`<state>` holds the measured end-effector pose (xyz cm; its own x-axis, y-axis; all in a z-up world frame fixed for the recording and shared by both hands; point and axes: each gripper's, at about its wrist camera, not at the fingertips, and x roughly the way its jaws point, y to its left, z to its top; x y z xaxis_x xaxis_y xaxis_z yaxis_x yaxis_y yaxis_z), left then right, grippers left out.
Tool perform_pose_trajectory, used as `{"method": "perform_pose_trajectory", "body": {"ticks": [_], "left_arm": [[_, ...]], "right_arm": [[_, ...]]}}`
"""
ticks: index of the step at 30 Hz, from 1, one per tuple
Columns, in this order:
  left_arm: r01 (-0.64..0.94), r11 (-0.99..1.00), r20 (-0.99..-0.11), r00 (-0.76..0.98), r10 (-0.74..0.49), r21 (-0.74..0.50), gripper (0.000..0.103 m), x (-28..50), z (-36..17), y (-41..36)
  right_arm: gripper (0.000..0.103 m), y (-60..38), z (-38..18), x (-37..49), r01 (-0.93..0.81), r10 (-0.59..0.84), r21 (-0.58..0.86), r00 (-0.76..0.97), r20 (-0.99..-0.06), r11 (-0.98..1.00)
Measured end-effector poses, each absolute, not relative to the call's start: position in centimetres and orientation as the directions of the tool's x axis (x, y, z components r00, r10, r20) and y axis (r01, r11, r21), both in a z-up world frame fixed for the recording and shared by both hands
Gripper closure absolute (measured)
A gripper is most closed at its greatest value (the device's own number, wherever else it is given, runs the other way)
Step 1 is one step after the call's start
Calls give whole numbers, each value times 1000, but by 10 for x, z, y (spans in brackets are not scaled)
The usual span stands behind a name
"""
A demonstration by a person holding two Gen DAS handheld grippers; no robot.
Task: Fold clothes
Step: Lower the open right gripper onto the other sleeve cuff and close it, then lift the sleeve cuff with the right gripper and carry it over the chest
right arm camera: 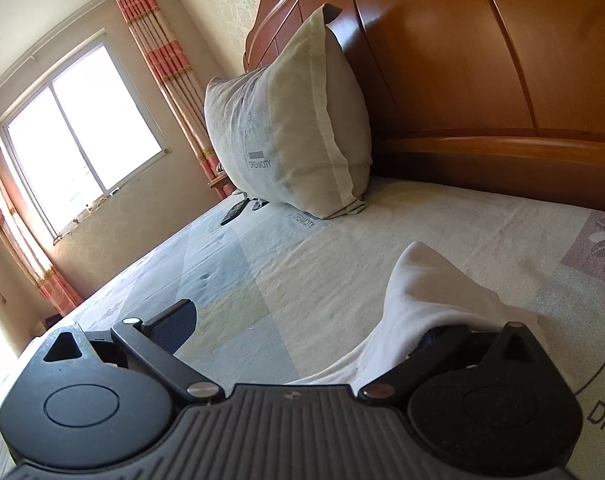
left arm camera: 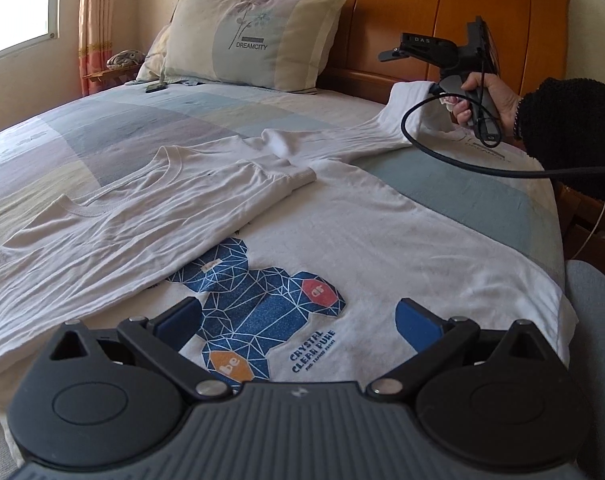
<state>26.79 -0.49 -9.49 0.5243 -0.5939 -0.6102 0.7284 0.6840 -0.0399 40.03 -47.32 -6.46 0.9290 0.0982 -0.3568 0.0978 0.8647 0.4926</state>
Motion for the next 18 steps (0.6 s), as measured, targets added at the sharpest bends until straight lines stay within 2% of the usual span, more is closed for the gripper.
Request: {"method": "perform_pose_trajectory", "body": {"ticks": [18], "left_arm": [[695,719,-576,579,-578,-23,1,249,-78,44]], "right_arm": [[0,-371,-2,405,-83,260,462,906,-333,883]]}}
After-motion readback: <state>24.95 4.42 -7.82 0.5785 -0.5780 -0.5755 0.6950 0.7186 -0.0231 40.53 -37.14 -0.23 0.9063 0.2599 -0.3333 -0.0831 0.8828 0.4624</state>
